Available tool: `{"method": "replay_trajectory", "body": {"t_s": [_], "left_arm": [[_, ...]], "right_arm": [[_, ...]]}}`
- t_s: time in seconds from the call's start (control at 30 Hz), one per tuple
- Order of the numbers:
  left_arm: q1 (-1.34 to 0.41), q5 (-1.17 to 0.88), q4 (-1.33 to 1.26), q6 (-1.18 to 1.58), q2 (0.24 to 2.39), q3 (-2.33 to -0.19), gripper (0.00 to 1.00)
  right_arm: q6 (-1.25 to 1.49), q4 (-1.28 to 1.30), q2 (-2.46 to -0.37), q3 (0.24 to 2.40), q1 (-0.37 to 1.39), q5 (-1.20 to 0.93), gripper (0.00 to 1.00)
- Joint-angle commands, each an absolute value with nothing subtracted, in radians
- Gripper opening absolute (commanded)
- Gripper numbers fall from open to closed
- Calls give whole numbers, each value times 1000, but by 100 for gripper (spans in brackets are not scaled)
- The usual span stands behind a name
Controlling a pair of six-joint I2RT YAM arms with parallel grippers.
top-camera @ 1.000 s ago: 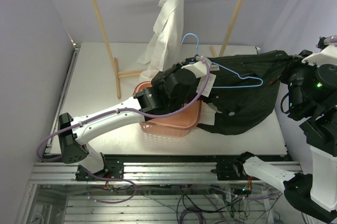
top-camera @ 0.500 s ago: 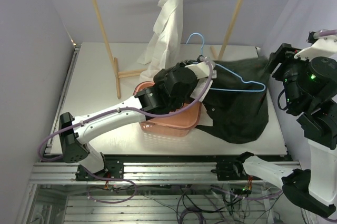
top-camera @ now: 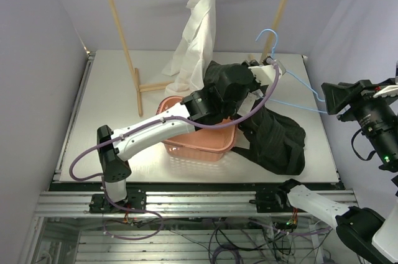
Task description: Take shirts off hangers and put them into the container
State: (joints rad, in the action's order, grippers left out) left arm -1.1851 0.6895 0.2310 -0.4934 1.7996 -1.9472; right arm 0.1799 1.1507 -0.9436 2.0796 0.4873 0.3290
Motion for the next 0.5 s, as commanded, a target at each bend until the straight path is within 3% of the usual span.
{"method": "replay_trajectory", "body": {"t_s": [0.0, 0.2, 0.47], "left_arm": [[-1190, 575, 139, -531, 1787, -1931, 7], [-1189, 477, 49, -523, 1726, -1808, 7], [-1170, 433, 24, -494, 1713, -1812, 7]], "right_arm": [[153, 1244, -959, 2099, 485, 222, 44], [167, 1273, -957, 2081, 488, 145, 43], [207, 1316, -963, 2064, 488, 114, 38]]}}
